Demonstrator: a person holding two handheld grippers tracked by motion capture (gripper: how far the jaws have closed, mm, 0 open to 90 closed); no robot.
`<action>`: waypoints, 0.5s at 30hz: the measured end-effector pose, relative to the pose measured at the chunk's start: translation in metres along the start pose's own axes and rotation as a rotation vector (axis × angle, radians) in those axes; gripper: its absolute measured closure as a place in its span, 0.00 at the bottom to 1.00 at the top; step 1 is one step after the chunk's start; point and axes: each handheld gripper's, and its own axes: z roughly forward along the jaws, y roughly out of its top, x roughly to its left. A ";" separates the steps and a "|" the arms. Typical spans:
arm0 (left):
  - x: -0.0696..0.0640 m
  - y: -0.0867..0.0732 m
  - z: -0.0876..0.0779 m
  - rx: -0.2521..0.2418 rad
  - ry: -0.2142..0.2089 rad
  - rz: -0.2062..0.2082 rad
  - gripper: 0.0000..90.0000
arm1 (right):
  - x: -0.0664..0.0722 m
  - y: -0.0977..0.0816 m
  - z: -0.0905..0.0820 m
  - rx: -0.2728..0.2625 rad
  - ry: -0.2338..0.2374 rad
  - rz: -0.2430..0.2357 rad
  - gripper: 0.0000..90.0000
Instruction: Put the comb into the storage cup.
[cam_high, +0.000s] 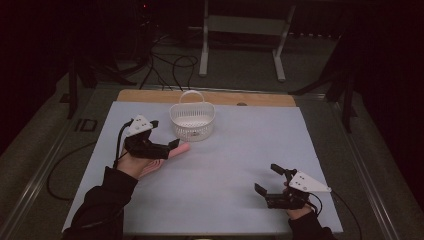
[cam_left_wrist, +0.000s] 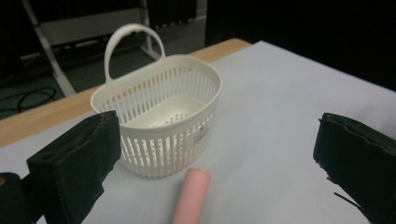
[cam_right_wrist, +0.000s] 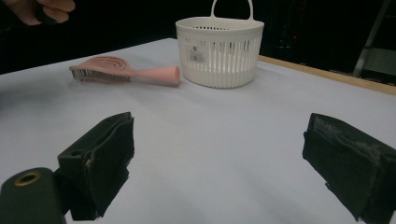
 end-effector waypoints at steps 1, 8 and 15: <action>0.000 0.000 0.000 0.000 0.000 0.000 0.02 | 0.000 0.000 0.000 0.000 0.000 0.000 0.10; 0.002 -0.008 0.015 0.025 0.007 -0.024 0.09 | 0.000 0.000 0.000 -0.002 0.004 0.000 0.10; 0.001 -0.014 0.025 0.045 0.008 -0.033 0.18 | 0.001 0.000 -0.001 -0.004 0.007 0.000 0.10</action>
